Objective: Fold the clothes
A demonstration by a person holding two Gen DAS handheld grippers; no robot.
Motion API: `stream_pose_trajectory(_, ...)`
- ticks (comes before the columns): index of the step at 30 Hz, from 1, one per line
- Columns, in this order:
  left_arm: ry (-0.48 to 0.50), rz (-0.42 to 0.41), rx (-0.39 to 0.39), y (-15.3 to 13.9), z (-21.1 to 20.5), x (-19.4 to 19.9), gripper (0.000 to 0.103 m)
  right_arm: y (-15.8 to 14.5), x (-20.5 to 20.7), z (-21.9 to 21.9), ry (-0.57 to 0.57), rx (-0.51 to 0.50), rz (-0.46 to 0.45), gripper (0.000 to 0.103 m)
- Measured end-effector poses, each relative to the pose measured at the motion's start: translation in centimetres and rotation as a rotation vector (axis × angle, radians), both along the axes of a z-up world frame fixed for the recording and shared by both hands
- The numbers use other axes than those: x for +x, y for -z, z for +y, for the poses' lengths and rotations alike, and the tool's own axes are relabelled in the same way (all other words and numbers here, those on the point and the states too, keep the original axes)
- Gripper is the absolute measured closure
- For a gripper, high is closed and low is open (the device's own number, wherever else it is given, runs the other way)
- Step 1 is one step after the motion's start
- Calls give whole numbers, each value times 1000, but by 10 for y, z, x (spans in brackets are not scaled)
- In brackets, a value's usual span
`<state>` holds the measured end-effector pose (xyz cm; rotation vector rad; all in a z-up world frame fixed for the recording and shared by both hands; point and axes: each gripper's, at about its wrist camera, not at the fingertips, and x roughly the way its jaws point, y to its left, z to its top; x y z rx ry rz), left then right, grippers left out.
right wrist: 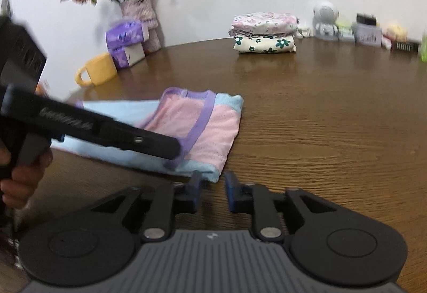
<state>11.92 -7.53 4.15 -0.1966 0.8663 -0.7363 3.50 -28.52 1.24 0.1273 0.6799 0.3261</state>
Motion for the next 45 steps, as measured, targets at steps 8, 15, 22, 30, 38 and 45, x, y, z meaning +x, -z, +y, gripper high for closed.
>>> stream_pose_trajectory(8, -61, 64, -14, -6, -11, 55, 76, -30, 45, -20, 31, 41, -49, 77)
stream_pose_trajectory(15, -138, 119, 3, 10, -17, 91, 76, -15, 111, -22, 35, 96, 62, 77)
stream_pose_trajectory(22, -166, 155, -28, 23, -16, 106, 83, 1, 143, -27, 45, 204, 148, 77)
stream_pose_trajectory(30, -140, 83, -3, 30, -19, 100, 102, 14, 153, -29, 45, 242, 181, 92)
stream_pose_trajectory(38, -147, 57, 17, 35, -17, 99, 102, 18, 153, -29, 62, 228, 155, 97)
stream_pose_trajectory(45, -161, 73, -5, 36, -12, 97, 97, 19, 150, -30, 56, 232, 127, 95)
